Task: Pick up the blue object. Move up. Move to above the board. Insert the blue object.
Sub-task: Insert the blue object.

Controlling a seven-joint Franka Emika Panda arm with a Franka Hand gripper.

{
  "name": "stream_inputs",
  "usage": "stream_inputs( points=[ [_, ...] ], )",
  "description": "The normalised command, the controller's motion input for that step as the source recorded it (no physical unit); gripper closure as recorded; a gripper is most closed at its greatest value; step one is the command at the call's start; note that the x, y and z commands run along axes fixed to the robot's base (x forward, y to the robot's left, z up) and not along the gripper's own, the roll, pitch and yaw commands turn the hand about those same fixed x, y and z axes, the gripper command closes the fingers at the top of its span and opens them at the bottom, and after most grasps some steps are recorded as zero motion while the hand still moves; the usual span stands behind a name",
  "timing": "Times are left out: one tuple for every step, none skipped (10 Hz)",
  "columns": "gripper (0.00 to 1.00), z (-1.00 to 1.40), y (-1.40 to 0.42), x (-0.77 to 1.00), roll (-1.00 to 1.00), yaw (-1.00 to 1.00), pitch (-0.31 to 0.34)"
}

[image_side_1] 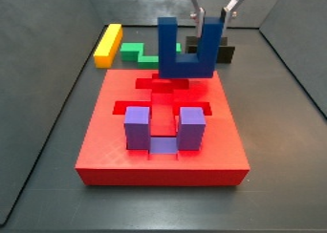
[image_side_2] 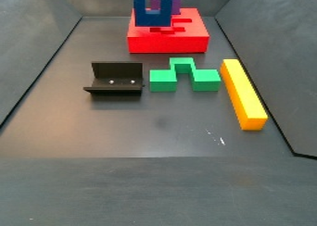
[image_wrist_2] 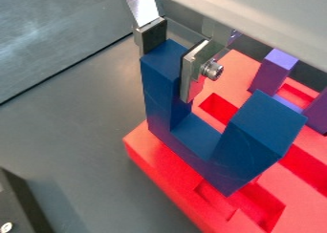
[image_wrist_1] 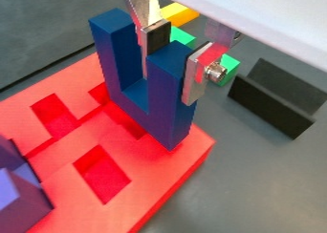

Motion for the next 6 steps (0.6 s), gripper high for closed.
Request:
stream_inputs(
  points=[
    [1.0,-0.05,-0.21,-0.42,0.1,-0.15,0.0],
    [1.0,-0.01,-0.16,-0.45,0.05,-0.14,-0.029],
    [1.0,0.0,-0.07,-0.32,0.05,-0.06,-0.063],
    [1.0,0.0,0.0,-0.25,0.07,-0.04,-0.066],
    [1.0,0.0,0.0,-0.27,0.07,0.0,-0.083],
    [1.0,-0.02,0.02,-0.12,0.05,0.0,-0.097]
  ],
)
